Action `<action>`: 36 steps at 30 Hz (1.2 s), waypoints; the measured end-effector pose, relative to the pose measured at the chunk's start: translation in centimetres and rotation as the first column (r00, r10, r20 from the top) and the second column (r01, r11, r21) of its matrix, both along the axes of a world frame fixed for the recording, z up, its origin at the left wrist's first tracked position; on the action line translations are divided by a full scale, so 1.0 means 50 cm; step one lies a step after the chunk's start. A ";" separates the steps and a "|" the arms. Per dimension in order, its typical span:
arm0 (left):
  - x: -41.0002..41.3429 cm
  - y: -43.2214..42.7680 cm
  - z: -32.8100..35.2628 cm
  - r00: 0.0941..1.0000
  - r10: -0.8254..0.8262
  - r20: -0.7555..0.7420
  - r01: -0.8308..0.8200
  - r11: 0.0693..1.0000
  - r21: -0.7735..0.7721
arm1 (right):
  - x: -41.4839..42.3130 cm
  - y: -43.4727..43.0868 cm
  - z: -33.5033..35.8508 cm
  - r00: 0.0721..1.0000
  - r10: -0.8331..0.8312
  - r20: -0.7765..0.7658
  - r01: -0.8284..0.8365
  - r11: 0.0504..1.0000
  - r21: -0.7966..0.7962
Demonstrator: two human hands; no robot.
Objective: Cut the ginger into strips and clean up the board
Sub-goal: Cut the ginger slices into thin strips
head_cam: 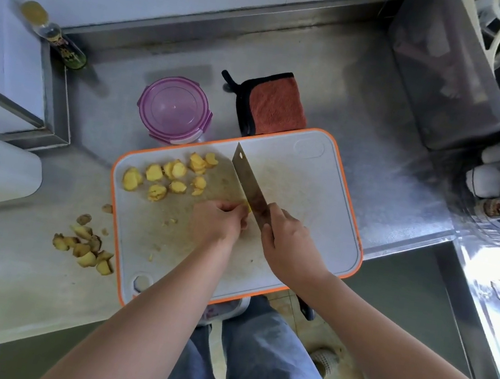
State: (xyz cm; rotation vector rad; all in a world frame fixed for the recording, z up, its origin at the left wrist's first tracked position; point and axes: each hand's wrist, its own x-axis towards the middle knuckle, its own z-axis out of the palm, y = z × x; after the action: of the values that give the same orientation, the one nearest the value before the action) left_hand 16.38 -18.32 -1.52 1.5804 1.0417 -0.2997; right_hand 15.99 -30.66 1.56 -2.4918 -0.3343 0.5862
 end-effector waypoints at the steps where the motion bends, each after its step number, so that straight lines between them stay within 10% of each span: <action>1: 0.001 0.001 -0.001 1.000 -0.010 -0.005 0.010 1.000 -0.004 | -0.002 0.003 -0.001 1.000 -0.005 -0.013 0.005 1.000 -0.005; 36: 0.006 0.012 -0.040 1.000 -0.009 0.001 0.010 0.999 -0.043 | 0.016 0.025 -0.025 0.994 -0.090 0.056 0.087 0.995 0.052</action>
State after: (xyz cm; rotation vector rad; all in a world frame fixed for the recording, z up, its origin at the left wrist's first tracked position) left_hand 16.67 -17.71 -3.50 1.5471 1.0206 -0.3256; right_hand 16.79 -29.43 0.34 -2.4655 -0.2558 0.4652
